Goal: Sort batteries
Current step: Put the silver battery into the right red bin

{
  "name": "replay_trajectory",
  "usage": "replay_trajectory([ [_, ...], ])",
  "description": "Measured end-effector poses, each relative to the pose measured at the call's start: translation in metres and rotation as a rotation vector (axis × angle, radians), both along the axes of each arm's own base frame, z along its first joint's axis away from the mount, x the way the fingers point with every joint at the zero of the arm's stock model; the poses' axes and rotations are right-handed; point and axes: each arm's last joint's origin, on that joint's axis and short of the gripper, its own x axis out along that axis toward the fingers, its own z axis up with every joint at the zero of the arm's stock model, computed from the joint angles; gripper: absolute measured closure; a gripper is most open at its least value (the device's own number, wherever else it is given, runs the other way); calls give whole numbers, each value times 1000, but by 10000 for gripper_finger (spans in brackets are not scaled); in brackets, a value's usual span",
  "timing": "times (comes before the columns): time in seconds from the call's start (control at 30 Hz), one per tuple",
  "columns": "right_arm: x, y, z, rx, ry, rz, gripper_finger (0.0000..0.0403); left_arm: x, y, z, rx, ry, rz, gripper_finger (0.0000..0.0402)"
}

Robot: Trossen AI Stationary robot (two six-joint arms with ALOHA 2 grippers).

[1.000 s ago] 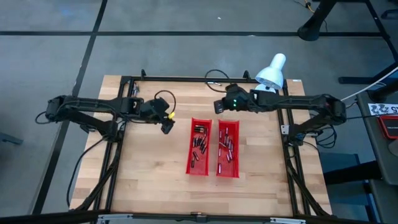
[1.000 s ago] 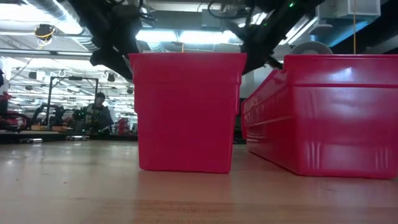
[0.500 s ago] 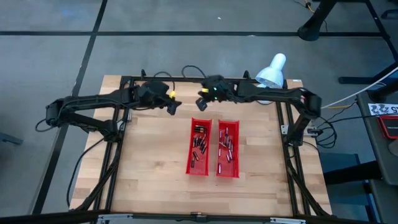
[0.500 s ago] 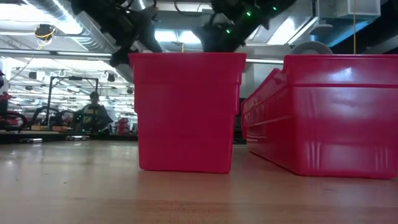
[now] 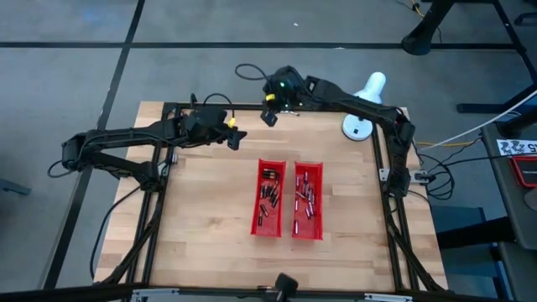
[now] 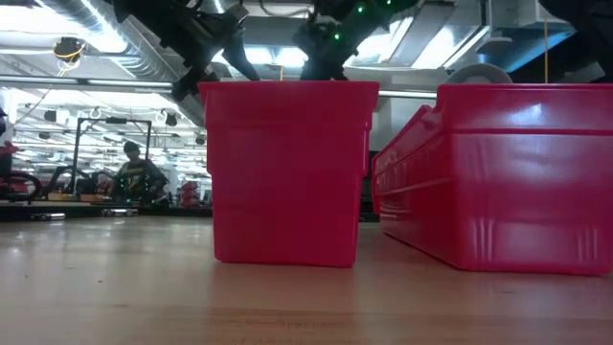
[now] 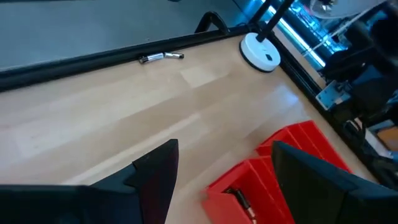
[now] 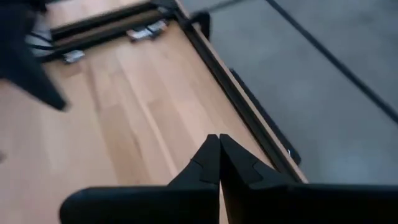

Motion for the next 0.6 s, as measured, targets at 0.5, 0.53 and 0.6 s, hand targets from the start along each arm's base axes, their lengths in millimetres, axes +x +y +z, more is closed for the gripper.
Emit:
replay_trajectory([
  [0.5,-21,-83,-57,265,176,-219,403,-18,39,-2,2,42,20,156],
  [0.53,-22,-86,-60,269,176,-229,403,-20,41,-2,2,43,9,156],
  [0.6,-22,-93,-68,294,181,-259,403,-22,46,-2,-8,38,-5,156],
])
